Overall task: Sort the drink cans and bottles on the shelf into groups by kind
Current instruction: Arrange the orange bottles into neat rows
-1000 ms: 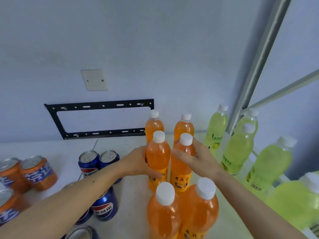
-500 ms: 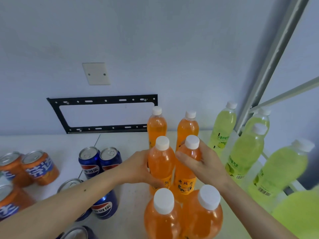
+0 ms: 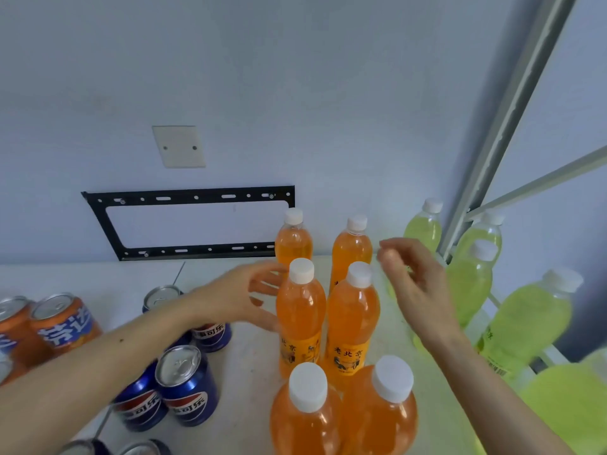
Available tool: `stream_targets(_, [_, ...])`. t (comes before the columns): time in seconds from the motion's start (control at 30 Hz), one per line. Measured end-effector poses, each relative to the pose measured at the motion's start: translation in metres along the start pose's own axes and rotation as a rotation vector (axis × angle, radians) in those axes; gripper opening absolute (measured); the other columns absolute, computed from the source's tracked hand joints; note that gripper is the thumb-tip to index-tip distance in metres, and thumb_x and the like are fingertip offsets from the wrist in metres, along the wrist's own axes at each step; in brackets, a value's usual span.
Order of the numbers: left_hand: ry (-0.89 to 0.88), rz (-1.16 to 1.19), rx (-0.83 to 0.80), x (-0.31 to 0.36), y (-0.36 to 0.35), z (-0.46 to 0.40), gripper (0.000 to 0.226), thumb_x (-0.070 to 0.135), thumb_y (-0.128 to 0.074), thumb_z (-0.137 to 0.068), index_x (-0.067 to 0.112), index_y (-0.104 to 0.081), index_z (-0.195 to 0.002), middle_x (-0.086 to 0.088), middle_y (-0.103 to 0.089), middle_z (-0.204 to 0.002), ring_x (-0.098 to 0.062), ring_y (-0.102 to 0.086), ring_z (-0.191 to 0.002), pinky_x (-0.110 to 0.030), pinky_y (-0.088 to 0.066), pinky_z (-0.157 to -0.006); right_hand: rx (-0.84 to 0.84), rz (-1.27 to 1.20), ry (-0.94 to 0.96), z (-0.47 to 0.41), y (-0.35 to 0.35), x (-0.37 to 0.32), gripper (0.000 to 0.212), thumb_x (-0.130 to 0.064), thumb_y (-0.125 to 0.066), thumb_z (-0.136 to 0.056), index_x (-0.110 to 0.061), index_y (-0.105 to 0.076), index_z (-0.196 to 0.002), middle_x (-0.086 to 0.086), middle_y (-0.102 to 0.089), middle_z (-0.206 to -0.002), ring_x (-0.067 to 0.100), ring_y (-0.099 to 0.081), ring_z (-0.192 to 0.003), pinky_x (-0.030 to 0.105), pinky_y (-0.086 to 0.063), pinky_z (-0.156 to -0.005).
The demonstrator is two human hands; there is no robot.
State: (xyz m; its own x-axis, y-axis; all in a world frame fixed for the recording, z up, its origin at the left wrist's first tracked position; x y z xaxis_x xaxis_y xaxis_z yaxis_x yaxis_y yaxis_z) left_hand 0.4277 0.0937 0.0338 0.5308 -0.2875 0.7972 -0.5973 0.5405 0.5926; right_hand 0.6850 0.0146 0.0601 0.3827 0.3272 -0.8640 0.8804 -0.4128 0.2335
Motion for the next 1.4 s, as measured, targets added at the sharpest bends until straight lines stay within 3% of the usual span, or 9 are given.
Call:
stream_targets(0.1, [-0.011, 0.101, 0.143, 0.006, 0.035, -0.004, 0.053, 0.012, -0.083, -0.070, 0.029, -0.060, -0.115, 0.005, -0.070, -0.108, -0.012, -0.068, -0.099, -0.031, -0.058, -0.081, 0.085, -0.015, -0.060, -0.024, 0.001, 0.006, 0.043, -0.056, -0.057, -0.088, -0.020, -0.061, -0.112, -0.010, -0.063, -0.110, -0.010, -0.055, -0.098, 0.001, -0.040, -0.071])
stream_targets(0.17, [-0.009, 0.109, 0.228, 0.007, 0.045, -0.016, 0.044, 0.018, -0.083, -0.069, 0.023, -0.061, -0.107, 0.000, -0.069, -0.103, -0.017, -0.068, -0.094, -0.034, -0.059, -0.076, 0.031, 0.015, -0.141, -0.042, -0.010, 0.019, 0.049, -0.056, -0.054, -0.088, -0.022, -0.056, -0.124, -0.009, -0.058, -0.124, 0.000, -0.053, -0.112, 0.007, -0.040, -0.077])
stream_targets(0.27, [0.044, -0.030, 0.333, 0.001, 0.042, -0.044, 0.069, 0.040, -0.085, -0.061, 0.024, -0.051, -0.119, 0.006, -0.059, -0.116, -0.011, -0.059, -0.105, -0.031, -0.052, -0.085, -0.121, 0.064, -0.206, -0.063, -0.030, 0.035, 0.063, -0.066, -0.060, -0.080, -0.028, -0.051, -0.129, -0.011, -0.056, -0.128, 0.009, -0.053, -0.117, 0.027, -0.045, -0.092])
stream_targets(0.4, [0.054, -0.012, 0.225, -0.007, 0.026, -0.080, 0.093, 0.034, -0.086, -0.067, 0.030, -0.031, -0.142, 0.011, -0.045, -0.136, -0.009, -0.045, -0.123, -0.036, -0.043, -0.103, -0.267, 0.069, -0.245, -0.079, -0.049, 0.042, 0.043, -0.056, -0.071, -0.077, -0.026, -0.065, -0.108, -0.009, -0.068, -0.101, 0.009, -0.063, -0.099, 0.025, -0.050, -0.080])
stream_targets(0.5, [-0.008, -0.006, 0.126, -0.012, 0.018, -0.096, 0.069, 0.034, -0.085, -0.069, 0.037, -0.047, -0.126, 0.014, -0.057, -0.120, -0.004, -0.058, -0.109, -0.033, -0.051, -0.097, -0.280, 0.001, -0.236, -0.085, -0.057, 0.050, 0.032, -0.050, -0.073, -0.079, -0.021, -0.069, -0.091, -0.008, -0.069, -0.082, 0.008, -0.064, -0.078, 0.029, -0.051, -0.074])
stream_targets(0.6, [-0.024, 0.017, 0.088, -0.015, 0.017, -0.100, 0.064, 0.035, -0.086, -0.067, 0.039, -0.051, -0.120, 0.011, -0.063, -0.112, -0.004, -0.062, -0.105, -0.028, -0.055, -0.089, -0.229, -0.053, -0.210, -0.088, -0.062, 0.057, 0.033, -0.046, -0.070, -0.083, -0.013, -0.066, -0.084, -0.005, -0.061, -0.071, 0.009, -0.057, -0.067, 0.033, -0.048, -0.069])
stream_targets(0.77, [-0.011, 0.002, 0.045, -0.014, 0.017, -0.102, 0.072, 0.031, -0.087, -0.066, 0.042, -0.043, -0.121, 0.015, -0.057, -0.117, -0.008, -0.058, -0.109, -0.023, -0.053, -0.087, -0.191, -0.088, -0.200, -0.095, -0.066, 0.062, 0.028, -0.038, -0.072, -0.084, -0.012, -0.064, -0.078, -0.007, -0.056, -0.065, 0.008, -0.052, -0.062, 0.029, -0.044, -0.064])
stream_targets(1.2, [-0.014, 0.016, -0.004, -0.011, 0.006, -0.106, 0.071, 0.028, -0.085, -0.068, 0.050, -0.039, -0.118, 0.026, -0.056, -0.113, 0.015, -0.056, -0.101, -0.008, -0.050, -0.073, -0.286, -0.017, -0.173, -0.099, -0.076, 0.055, 0.026, -0.043, -0.067, -0.085, -0.017, -0.067, -0.080, 0.002, -0.066, -0.074, 0.010, -0.063, -0.069, 0.027, -0.050, -0.066])
stream_targets(1.4, [-0.016, -0.006, 0.001, -0.007, 0.008, -0.100, 0.078, 0.032, -0.086, -0.067, 0.050, -0.036, -0.123, 0.023, -0.052, -0.120, 0.005, -0.055, -0.109, -0.011, -0.051, -0.078, -0.262, 0.025, -0.181, -0.093, -0.073, 0.049, 0.028, -0.047, -0.073, -0.079, -0.025, -0.066, -0.093, -0.006, -0.070, -0.085, 0.009, -0.065, -0.083, 0.024, -0.052, -0.072])
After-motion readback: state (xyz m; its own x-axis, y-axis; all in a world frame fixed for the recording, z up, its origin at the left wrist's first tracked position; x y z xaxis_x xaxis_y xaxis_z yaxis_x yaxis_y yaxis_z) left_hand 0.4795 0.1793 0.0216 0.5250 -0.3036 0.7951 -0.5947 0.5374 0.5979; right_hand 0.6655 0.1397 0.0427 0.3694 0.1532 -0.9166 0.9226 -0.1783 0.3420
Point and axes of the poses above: each hand's wrist, its own z-axis away from the middle knuckle, its own y-axis out of the back of the hand, x = y × z, the point moved 3 cm from there along -z, towards the middle knuckle
